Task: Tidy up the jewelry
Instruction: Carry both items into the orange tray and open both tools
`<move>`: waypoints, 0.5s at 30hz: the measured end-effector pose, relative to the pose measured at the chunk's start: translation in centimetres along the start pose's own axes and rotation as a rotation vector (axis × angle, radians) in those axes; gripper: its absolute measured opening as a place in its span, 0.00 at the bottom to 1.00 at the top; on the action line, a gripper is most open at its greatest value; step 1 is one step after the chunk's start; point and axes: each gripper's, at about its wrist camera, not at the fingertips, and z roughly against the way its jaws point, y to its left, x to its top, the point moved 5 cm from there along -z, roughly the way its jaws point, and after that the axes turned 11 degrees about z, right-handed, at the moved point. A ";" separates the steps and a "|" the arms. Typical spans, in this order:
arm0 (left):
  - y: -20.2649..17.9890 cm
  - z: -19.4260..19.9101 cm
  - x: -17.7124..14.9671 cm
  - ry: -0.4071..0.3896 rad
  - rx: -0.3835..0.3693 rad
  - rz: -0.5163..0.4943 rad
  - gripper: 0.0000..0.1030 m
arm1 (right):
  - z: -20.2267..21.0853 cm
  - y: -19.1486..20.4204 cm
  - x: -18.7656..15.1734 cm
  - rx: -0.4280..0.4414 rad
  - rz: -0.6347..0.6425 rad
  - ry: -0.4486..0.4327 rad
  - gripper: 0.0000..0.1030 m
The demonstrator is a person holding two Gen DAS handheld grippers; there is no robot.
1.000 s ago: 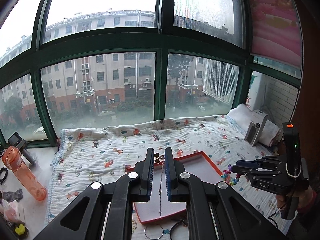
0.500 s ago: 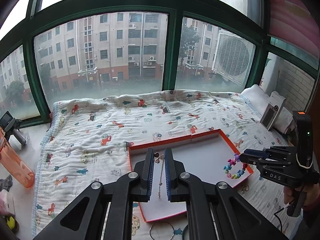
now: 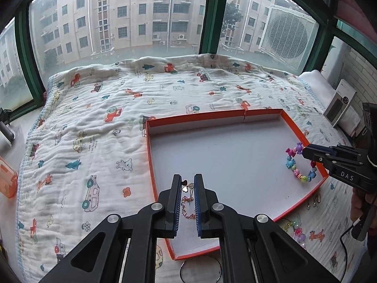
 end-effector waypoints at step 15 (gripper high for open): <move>0.5 -4.3 -1.3 0.092 0.024 0.007 0.14 | -1.9 -0.5 -0.3 -0.005 0.019 0.021 0.24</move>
